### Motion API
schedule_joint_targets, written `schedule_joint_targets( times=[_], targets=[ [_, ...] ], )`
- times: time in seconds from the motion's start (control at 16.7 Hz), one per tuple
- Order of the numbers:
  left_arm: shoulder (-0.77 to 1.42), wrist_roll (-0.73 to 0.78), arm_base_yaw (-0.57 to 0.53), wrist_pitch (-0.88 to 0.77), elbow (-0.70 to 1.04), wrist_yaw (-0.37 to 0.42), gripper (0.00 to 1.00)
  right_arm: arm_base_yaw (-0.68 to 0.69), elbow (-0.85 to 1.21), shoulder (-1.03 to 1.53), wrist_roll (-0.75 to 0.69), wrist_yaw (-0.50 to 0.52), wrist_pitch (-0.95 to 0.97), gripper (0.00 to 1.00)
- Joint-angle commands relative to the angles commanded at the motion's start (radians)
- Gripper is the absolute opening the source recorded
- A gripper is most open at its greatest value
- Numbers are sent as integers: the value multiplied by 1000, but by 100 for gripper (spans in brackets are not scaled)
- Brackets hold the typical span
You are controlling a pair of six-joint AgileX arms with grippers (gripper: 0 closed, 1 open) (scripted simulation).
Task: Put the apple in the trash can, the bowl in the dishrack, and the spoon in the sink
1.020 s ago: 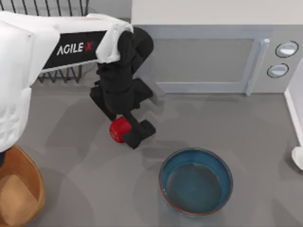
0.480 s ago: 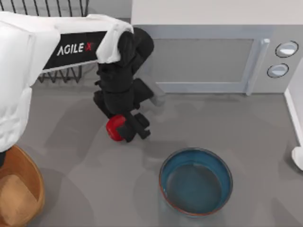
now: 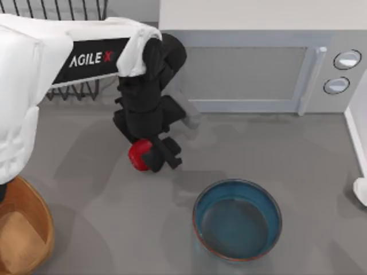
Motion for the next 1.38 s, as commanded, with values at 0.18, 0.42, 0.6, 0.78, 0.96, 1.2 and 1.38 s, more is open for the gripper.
schedule_joint_targets(
  times=[0.18, 0.42, 0.6, 0.78, 0.96, 1.2, 1.38],
  targets=[
    [-14, 6, 5, -1, 5, -11, 0, 0, 0, 0, 0, 0, 0, 100],
    [-26, 7, 2, -76, 75, -11, 0, 0, 0, 0, 0, 0, 0, 100],
    [-47, 6, 2, -221, 176, -11, 0, 0, 0, 0, 0, 0, 0, 100],
    [-73, 5, 2, -333, 263, -11, 0, 0, 0, 0, 0, 0, 0, 100],
    [-88, 3, 3, -355, 284, -12, 0, 0, 0, 0, 0, 0, 0, 100],
    [-95, -9, 7, -356, 272, -18, 0, 0, 0, 0, 0, 0, 0, 100],
    [-164, -106, 27, -381, 200, -60, 0, 0, 0, 0, 0, 0, 0, 100]
  ],
)
